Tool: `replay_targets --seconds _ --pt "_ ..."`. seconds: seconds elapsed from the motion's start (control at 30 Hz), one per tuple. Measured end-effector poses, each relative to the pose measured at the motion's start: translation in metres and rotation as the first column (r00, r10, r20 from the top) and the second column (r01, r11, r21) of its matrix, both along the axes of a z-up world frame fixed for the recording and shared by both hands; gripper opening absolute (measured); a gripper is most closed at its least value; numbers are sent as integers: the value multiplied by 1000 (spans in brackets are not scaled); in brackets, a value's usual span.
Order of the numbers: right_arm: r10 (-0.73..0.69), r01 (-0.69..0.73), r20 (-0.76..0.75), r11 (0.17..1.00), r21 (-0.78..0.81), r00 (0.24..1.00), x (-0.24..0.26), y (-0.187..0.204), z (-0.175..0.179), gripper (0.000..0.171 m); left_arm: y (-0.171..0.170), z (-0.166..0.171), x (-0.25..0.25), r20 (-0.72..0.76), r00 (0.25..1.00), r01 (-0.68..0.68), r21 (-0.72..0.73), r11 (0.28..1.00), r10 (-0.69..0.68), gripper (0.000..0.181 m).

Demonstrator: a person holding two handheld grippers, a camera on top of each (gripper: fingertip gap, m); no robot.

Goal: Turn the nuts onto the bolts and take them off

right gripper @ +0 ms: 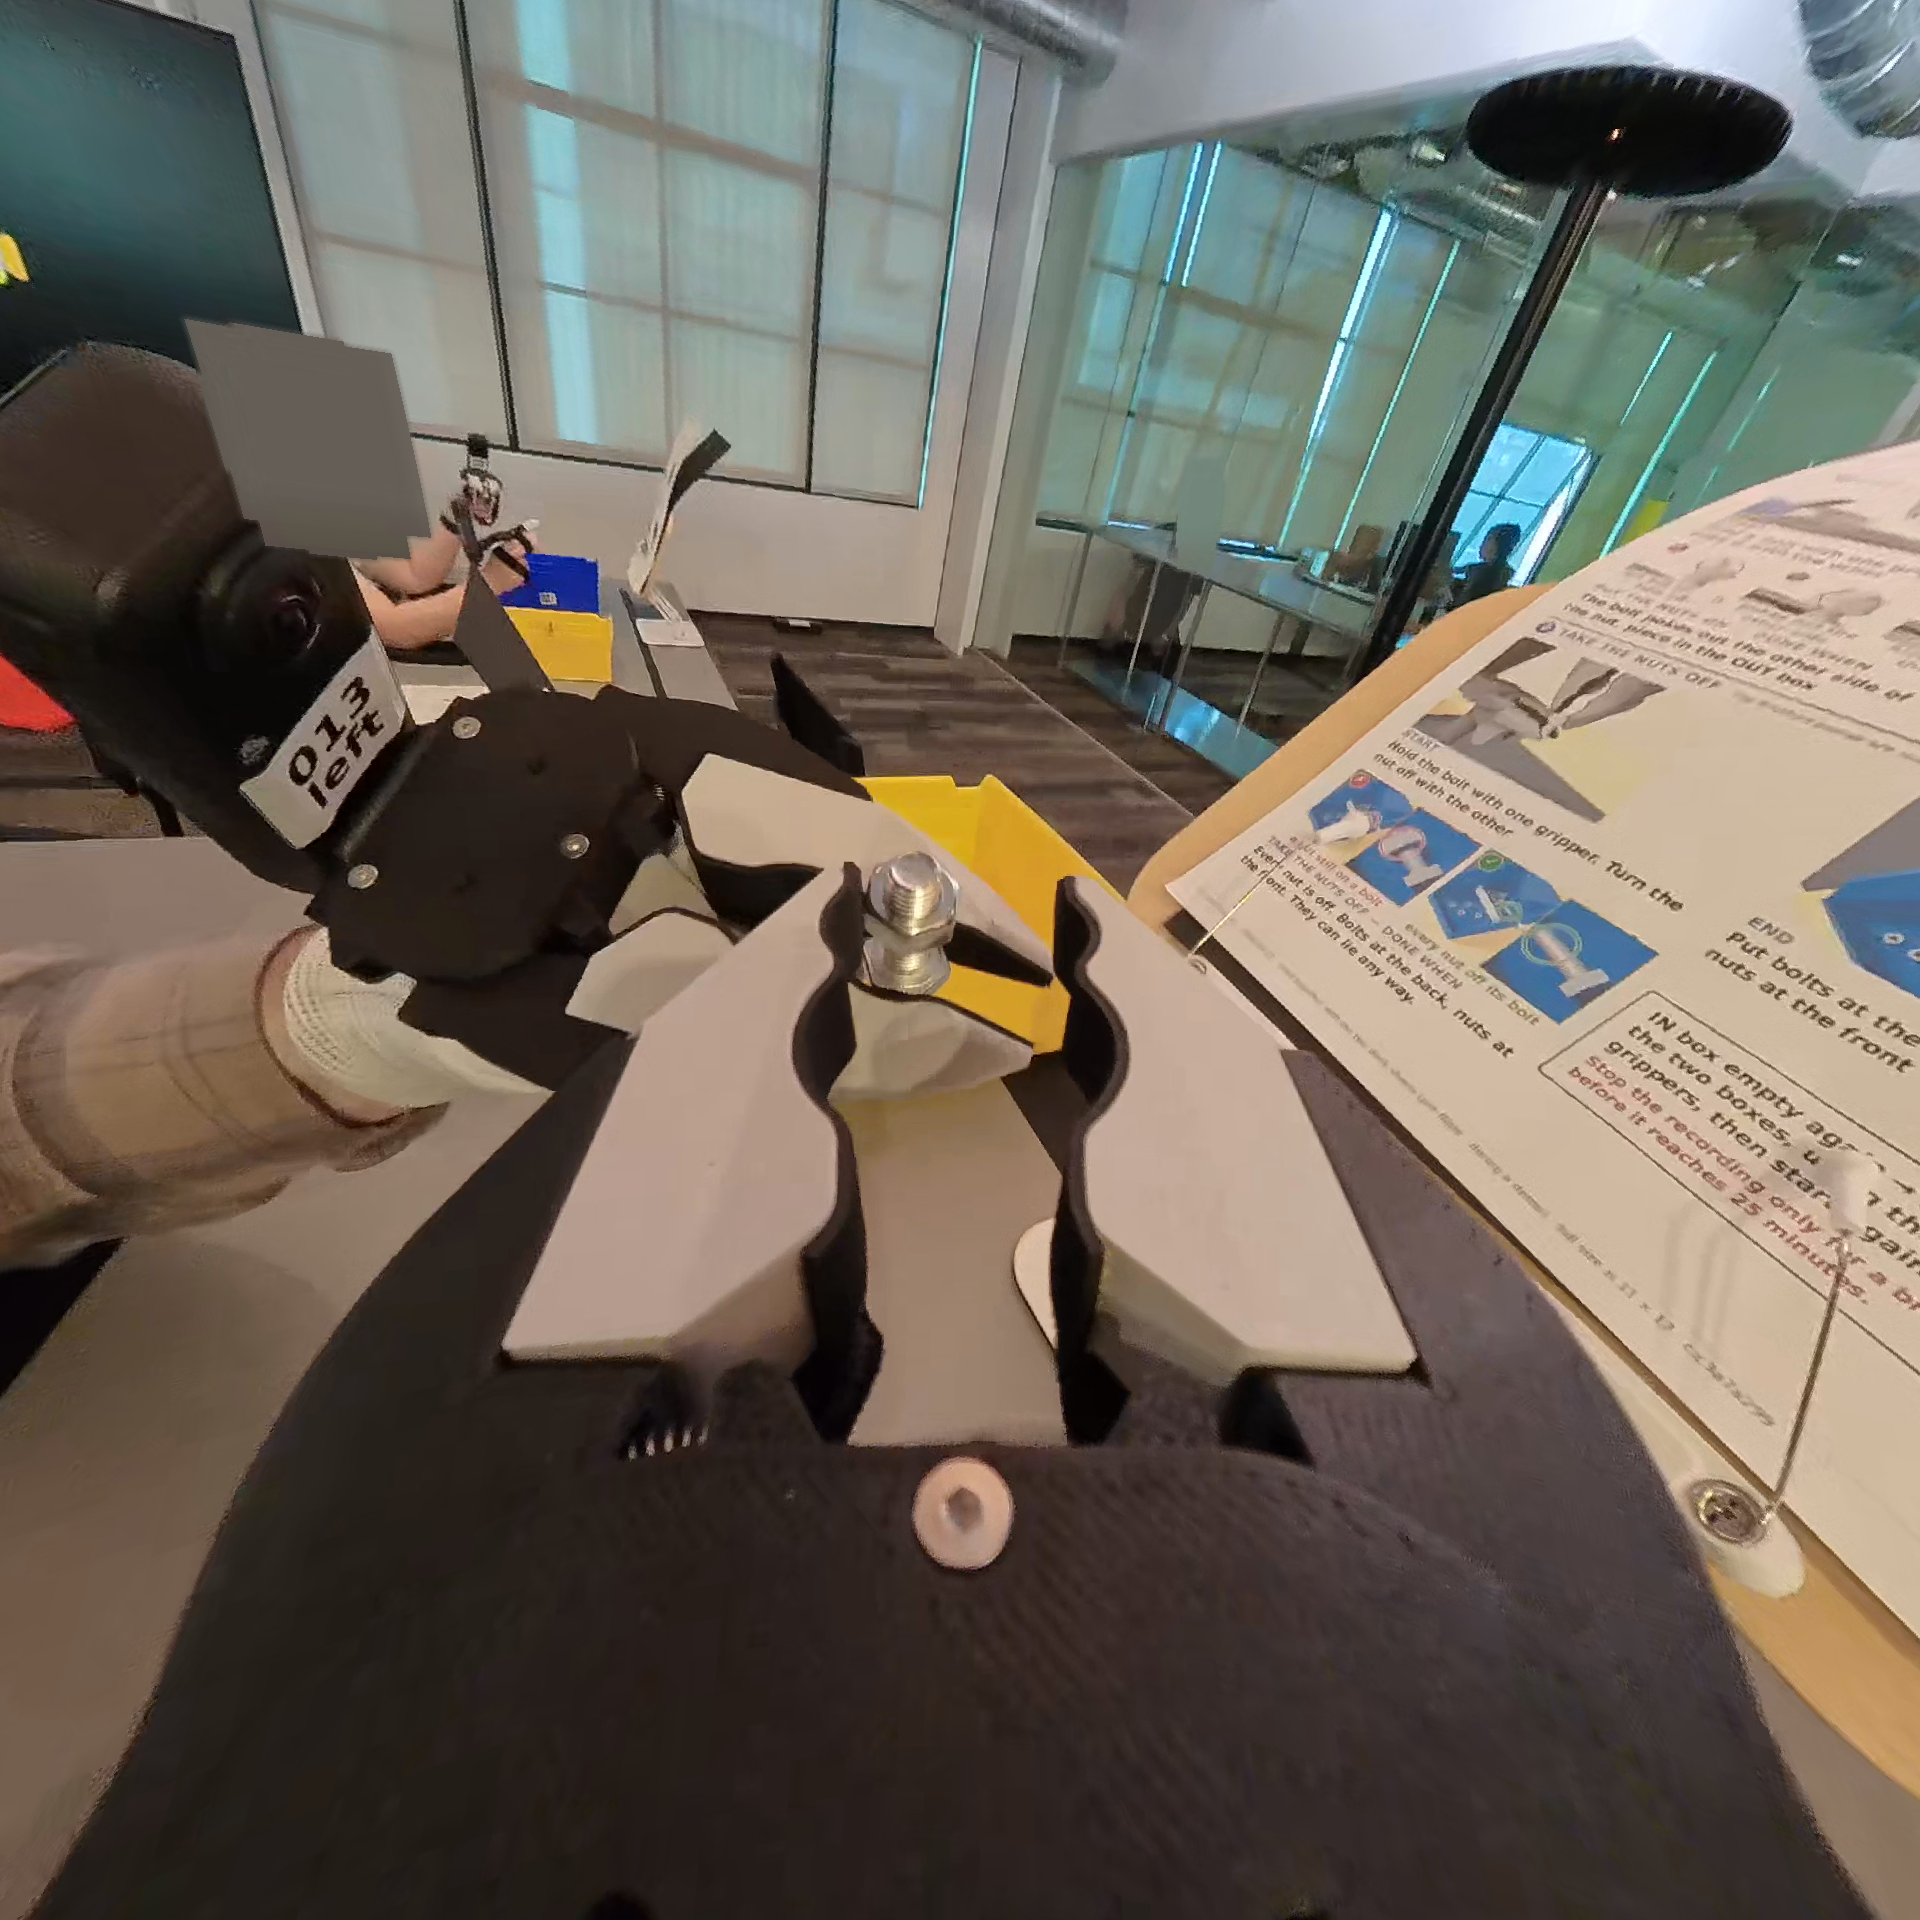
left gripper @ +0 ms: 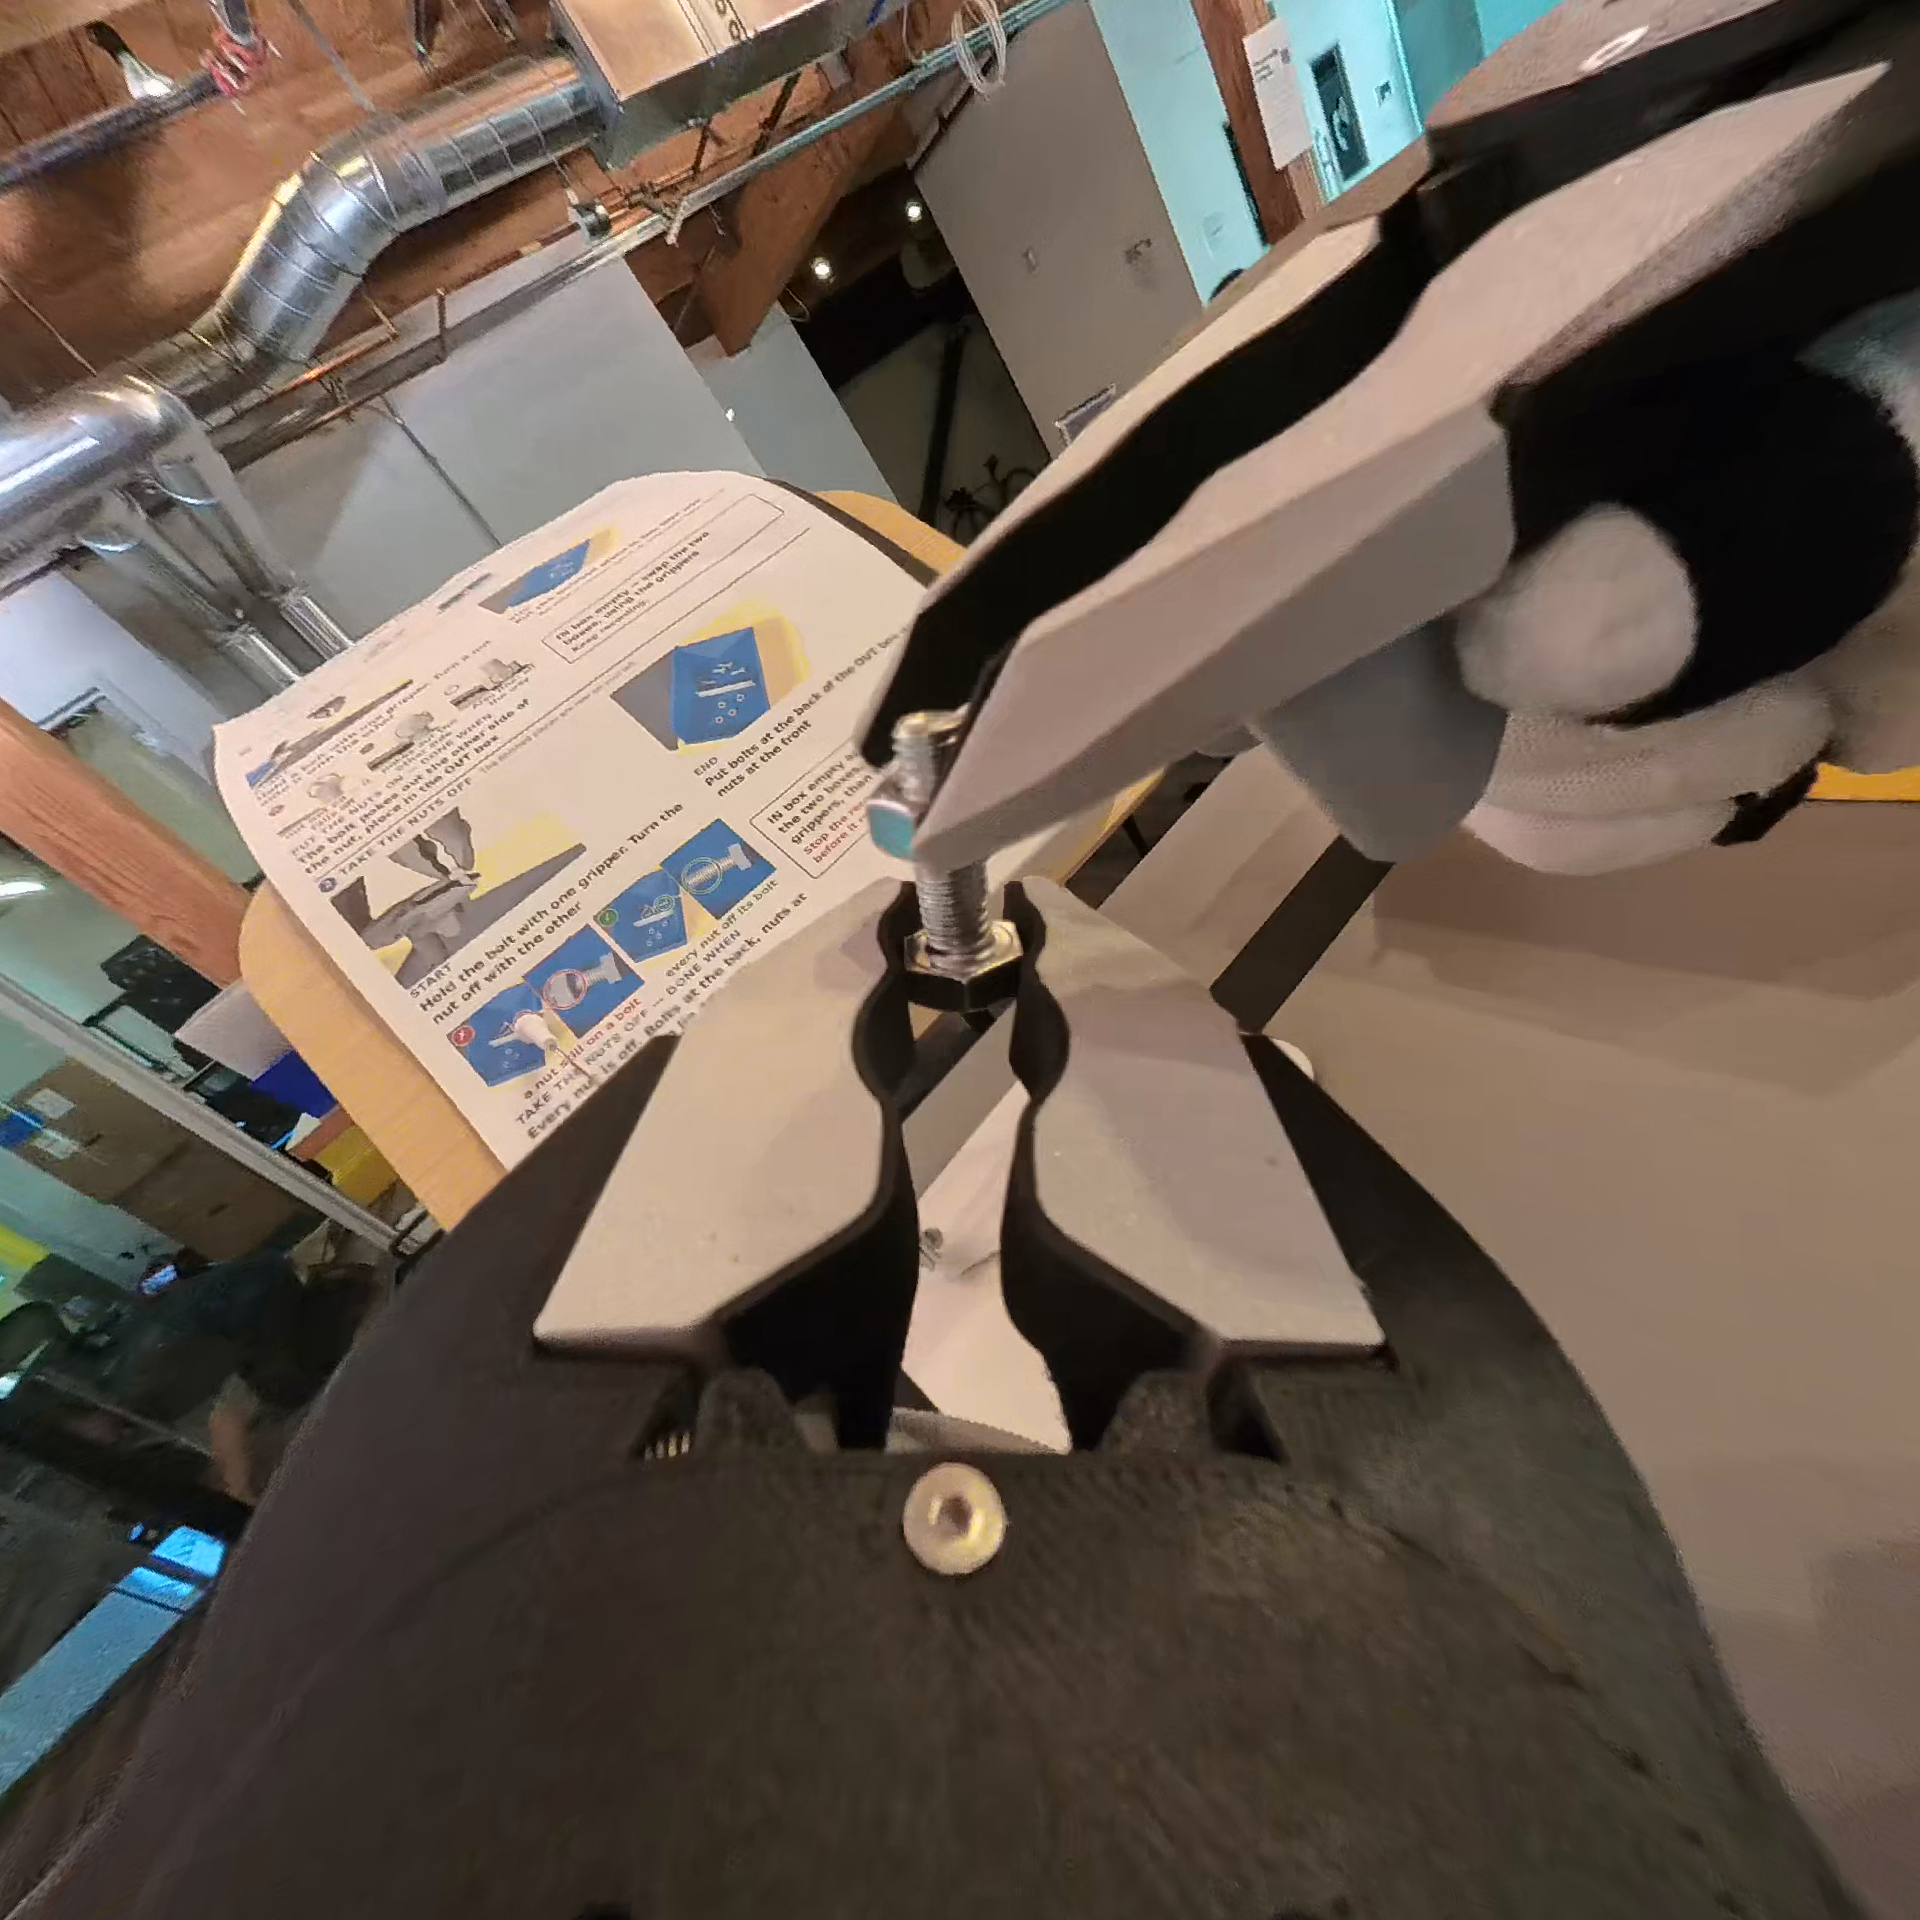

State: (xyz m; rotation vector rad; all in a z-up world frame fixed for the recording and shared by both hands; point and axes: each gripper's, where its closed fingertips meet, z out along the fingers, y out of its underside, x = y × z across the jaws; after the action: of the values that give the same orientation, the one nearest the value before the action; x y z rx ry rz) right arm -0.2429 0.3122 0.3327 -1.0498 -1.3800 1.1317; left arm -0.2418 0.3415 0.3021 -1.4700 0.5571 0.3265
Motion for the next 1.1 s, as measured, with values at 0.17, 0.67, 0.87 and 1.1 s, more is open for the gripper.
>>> replay_targets --seconds 0.17,0.67,0.87,1.1 --pt "54 -54 -20 999 -1 998 1 -8 1 21 -1 4 0 11 1000 -3 13 1000 3 15" --pt "119 -123 -95 992 -41 988 -1 -19 6 15 -9 10 18 205 967 165 -68 984 -148 45" --pt "130 -132 -72 991 -29 989 0 -23 6 15 -13 10 21 268 942 234 -89 968 -203 16" --pt "99 -99 -24 995 -1 995 1 -23 5 15 -12 2 21 247 946 243 -121 962 -207 21"
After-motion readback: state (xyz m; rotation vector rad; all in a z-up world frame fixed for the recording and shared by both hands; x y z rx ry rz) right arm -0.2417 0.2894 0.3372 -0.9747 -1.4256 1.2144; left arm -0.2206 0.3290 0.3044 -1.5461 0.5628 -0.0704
